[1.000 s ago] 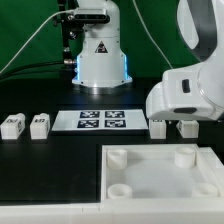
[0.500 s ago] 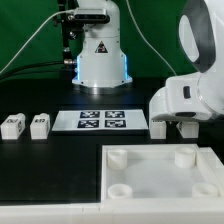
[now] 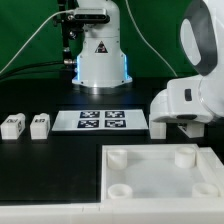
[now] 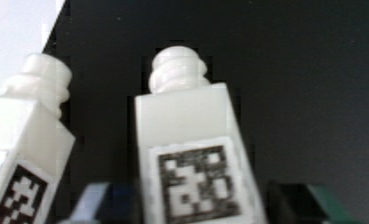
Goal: Assemble one leg
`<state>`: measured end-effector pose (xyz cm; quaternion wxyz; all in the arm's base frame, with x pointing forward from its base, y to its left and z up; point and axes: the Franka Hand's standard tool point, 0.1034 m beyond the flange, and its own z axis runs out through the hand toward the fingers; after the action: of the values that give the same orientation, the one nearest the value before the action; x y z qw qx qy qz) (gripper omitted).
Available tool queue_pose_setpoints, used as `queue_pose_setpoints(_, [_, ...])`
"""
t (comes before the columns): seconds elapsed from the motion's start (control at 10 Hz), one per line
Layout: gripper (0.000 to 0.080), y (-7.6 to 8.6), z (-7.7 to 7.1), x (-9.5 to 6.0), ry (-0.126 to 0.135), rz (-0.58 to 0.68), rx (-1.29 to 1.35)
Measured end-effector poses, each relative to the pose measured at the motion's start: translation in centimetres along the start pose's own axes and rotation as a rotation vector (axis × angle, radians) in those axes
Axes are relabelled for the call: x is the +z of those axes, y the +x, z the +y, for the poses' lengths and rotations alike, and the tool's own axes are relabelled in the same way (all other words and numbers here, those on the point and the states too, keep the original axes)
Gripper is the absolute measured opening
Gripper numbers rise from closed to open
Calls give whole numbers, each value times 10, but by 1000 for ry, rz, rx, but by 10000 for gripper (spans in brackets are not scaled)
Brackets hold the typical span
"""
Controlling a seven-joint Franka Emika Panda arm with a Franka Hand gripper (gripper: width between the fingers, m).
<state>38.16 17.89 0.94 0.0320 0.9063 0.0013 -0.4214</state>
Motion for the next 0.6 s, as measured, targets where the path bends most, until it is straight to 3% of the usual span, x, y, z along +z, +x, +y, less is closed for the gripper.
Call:
queue_pose_setpoints(0.1, [289,0,0,0,0,0,0])
queue_pose_setpoints(0.6, [289,0,0,0,0,0,0])
